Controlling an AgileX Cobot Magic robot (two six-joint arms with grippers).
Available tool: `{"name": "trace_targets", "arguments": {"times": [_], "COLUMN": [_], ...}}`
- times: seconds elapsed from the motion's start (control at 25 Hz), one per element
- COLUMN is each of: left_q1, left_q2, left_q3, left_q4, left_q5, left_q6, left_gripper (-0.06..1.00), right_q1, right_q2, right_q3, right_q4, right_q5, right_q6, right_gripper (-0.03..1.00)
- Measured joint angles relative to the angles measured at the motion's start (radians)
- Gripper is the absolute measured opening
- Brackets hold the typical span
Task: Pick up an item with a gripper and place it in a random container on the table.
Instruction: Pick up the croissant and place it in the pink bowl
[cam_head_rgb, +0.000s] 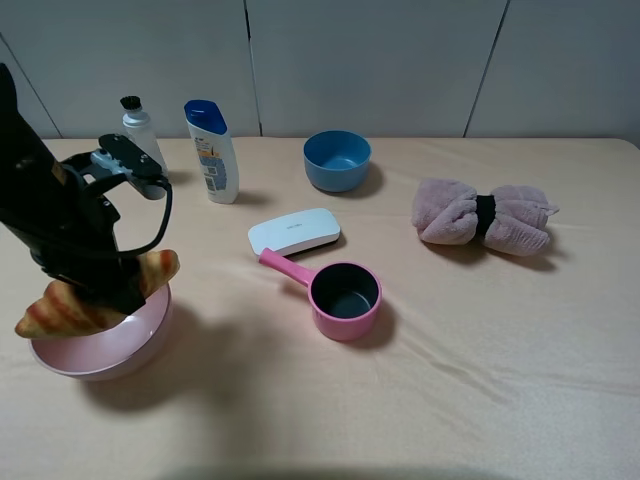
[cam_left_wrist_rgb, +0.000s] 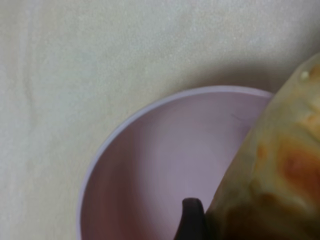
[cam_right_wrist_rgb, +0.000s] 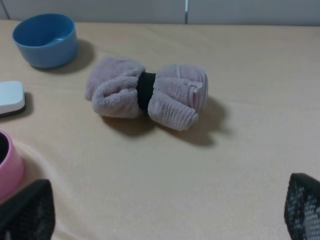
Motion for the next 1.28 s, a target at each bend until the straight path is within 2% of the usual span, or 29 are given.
{"name": "trace_targets", "arguments": {"times": [0.24,0.72,0.8,0.88,0.96,1.28], "left_q1": [-0.001,0.0,0.0,0.0,0.0,0.0], "left_q2": [-0.001,-0.001,-0.001,-0.001,-0.001,-0.001], "left_q3": [0.069,0.072,0.072,0.072,0.072,0.072], "left_q4": [0.009,0.023,0.024,0.024,0.024,0.024], "left_q5": [-0.098,-0.103,-0.102,-0.102,-0.103,-0.106], "left_q6": [-0.001,-0.001,-0.002,-0.002,-0.004,-0.005], "left_gripper": [0.6,0.61,0.69,0.83,0.89,0.94], "right_q1": [0.0,0.0,0.0,0.0,0.0,0.0], "right_q2": [0.0,0.0,0.0,0.0,0.0,0.0], "right_q3": [0.0,0.0,0.0,0.0,0.0,0.0], "right_q4": [0.0,0.0,0.0,0.0,0.0,0.0], "right_q5": [0.0,0.0,0.0,0.0,0.0,0.0], "right_q6": [0.0,0.0,0.0,0.0,0.0,0.0], "right_gripper": [0.69,0.69,0.69,0.69,0.69,0.69]}}
